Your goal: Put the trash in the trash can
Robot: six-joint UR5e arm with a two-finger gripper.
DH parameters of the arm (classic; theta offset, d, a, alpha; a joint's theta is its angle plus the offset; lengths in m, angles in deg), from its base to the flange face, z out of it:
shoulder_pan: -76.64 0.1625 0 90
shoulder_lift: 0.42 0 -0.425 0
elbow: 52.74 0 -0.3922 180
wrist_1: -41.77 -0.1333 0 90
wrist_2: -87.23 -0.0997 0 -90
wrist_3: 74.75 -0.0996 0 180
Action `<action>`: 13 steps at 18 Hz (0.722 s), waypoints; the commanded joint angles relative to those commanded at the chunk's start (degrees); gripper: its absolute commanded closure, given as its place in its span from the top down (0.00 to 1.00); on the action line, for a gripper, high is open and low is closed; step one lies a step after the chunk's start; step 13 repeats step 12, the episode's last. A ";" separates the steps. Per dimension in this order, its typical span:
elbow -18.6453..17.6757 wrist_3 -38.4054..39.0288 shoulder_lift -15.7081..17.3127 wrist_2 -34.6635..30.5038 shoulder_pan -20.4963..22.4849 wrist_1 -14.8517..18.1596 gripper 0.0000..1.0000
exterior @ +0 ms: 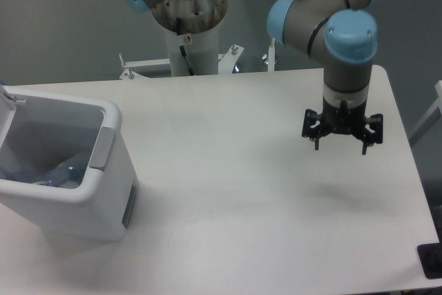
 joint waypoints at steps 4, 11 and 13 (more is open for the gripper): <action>0.26 -6.22 0.17 -2.37 0.00 4.56 1.00; 0.44 -7.03 0.44 -2.02 0.00 5.98 1.00; 0.44 -7.03 0.44 -1.94 0.00 5.98 1.00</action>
